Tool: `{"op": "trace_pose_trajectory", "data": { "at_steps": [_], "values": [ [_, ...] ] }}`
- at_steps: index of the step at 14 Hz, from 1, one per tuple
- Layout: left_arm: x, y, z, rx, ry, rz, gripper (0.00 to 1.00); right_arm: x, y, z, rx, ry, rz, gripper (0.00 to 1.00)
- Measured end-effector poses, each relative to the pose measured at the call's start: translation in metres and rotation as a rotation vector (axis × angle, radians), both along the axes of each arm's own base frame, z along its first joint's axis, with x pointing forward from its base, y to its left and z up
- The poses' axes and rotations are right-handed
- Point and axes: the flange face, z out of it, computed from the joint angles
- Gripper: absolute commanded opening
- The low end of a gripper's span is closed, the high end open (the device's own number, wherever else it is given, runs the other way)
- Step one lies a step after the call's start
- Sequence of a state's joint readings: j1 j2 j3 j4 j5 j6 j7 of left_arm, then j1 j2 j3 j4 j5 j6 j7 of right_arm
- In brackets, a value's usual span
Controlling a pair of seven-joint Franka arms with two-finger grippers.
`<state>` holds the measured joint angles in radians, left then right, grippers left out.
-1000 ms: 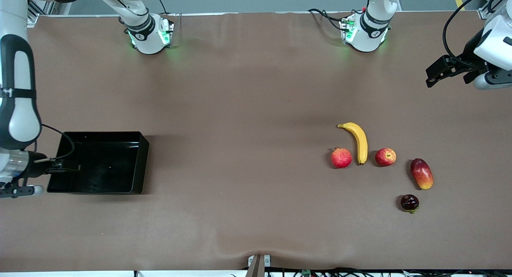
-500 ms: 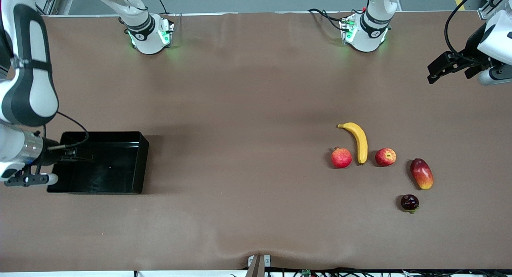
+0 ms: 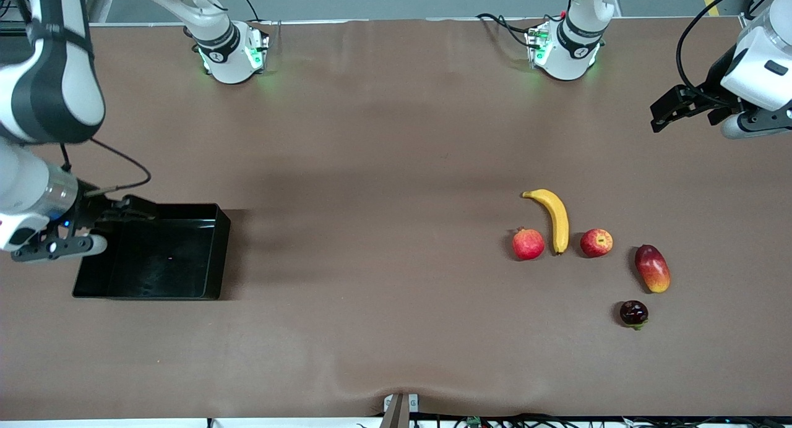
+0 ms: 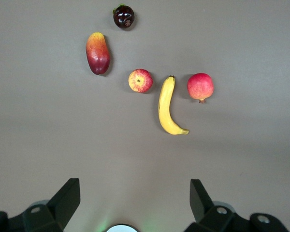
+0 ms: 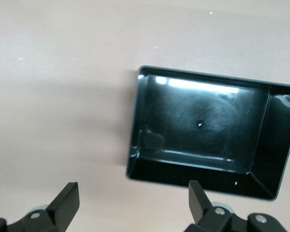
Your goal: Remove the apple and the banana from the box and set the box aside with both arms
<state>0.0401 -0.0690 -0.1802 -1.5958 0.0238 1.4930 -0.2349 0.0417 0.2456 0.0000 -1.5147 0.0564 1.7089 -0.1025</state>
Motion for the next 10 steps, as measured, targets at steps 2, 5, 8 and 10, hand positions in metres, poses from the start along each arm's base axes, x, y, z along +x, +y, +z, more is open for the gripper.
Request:
{"op": "trace_pose_trajectory", "data": {
  "at_steps": [2, 5, 8, 10],
  "values": [
    [0.0, 0.0, 0.0, 0.0, 0.0, 0.0, 1.0, -0.023, 0.013, 0.034, -0.006, 0.017, -0.018, 1.0],
    [0.0, 0.0, -0.001, 0.0, 0.001, 0.001, 1.0, -0.051, 0.009, 0.08, -0.018, 0.012, -0.032, 1.0],
    [0.004, 0.002, -0.007, 0.0, 0.014, 0.006, 1.0, -0.072, -0.005, 0.11, -0.031, 0.069, -0.055, 1.0],
    [0.006, 0.003, -0.011, 0.0, 0.02, 0.009, 1.0, -0.077, -0.014, 0.12, -0.032, 0.065, -0.073, 1.0]
  ]
}}
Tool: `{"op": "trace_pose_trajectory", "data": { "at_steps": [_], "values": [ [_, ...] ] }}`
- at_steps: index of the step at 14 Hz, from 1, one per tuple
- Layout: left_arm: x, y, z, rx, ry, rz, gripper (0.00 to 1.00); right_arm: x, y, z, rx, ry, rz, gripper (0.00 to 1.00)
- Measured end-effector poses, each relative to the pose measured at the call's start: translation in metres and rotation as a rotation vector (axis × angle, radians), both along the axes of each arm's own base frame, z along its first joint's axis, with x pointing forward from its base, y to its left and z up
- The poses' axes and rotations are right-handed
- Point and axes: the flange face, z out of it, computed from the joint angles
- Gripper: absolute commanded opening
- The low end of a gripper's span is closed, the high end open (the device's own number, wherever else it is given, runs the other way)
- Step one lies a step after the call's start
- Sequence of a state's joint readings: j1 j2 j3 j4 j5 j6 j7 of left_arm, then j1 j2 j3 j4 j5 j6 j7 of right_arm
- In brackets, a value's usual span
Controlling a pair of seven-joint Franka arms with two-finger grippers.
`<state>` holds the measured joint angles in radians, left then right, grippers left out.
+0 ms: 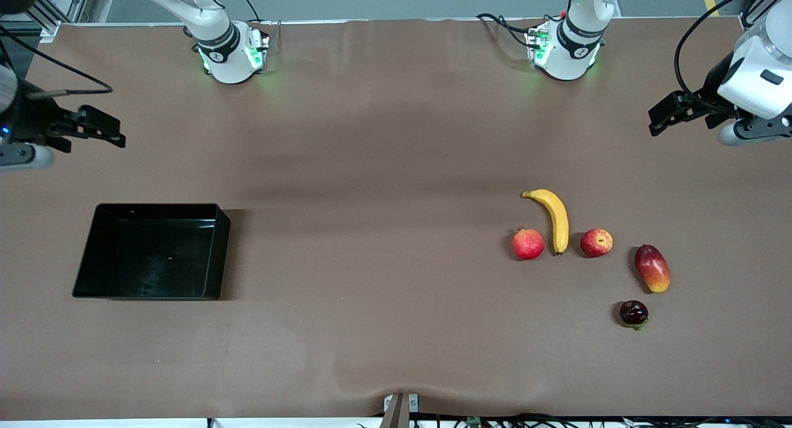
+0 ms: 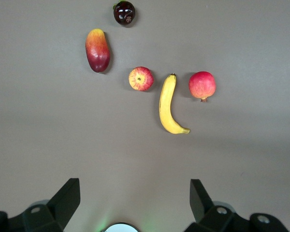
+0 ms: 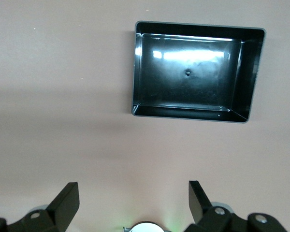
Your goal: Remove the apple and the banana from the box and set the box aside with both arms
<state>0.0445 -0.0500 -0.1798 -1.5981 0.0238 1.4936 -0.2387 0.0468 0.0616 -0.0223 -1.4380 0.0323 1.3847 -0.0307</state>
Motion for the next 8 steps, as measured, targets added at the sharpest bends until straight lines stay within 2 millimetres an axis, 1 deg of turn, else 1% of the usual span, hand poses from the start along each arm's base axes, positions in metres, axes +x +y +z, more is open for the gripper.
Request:
{"op": "trace_pose_trajectory", "data": {
  "at_steps": [3, 6, 8],
  "values": [
    [0.001, 0.004, 0.0, 0.0, 0.001, 0.004, 1.0, -0.006, -0.011, 0.002, 0.0, 0.0, -0.021, 1.0],
    [0.001, 0.007, 0.0, -0.001, 0.001, 0.009, 1.0, -0.013, -0.017, -0.004, 0.0, -0.023, -0.036, 1.0],
    [0.001, 0.006, 0.002, -0.001, -0.004, 0.008, 1.0, -0.013, -0.019, -0.008, 0.001, -0.028, -0.04, 1.0]
  ]
}}
